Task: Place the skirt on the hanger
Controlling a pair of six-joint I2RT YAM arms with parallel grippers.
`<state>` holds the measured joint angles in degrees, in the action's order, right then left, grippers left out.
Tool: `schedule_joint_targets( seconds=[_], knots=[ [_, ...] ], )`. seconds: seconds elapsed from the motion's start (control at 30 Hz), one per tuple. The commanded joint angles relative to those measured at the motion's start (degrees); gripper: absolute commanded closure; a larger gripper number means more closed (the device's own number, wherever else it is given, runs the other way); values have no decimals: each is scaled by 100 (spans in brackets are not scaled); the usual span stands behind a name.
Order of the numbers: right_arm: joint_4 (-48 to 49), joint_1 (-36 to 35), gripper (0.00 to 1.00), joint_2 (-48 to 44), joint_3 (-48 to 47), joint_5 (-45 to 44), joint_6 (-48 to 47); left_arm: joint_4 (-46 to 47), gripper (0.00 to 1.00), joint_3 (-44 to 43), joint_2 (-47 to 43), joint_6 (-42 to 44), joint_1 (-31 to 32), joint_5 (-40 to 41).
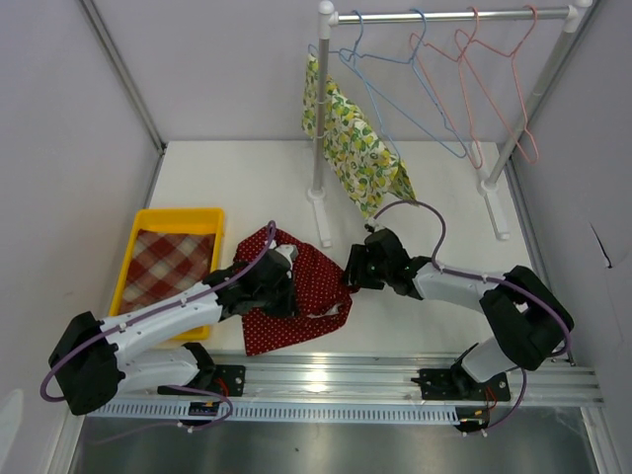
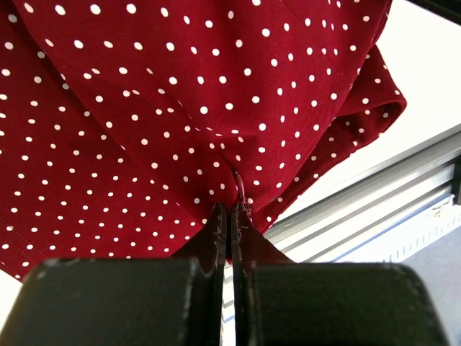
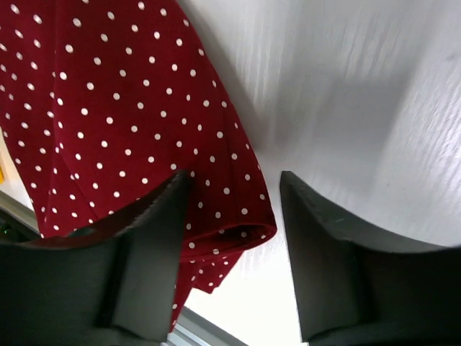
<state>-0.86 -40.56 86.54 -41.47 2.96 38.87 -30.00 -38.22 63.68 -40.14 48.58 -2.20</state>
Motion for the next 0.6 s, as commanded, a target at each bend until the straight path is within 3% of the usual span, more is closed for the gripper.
schedule_joint_targets(
  seconds=[0.0,0.17,0.27,0.57],
  knots=[
    [446,-14,52,-85,148,170,419,161,100,34,-93,-82,-24,-132],
    [-165,-14,89,-680,96,-268,516,205,100,-37,-93,24,-24,-149],
    [-894,-58,100,-1426,-193,-900,350,336,100,-141,-31,208,-24,-237],
    [-2768,-276,100,-2914,-1643,-1904,-362,1382,93,-871,592,1122,-24,-1080]
  ],
)
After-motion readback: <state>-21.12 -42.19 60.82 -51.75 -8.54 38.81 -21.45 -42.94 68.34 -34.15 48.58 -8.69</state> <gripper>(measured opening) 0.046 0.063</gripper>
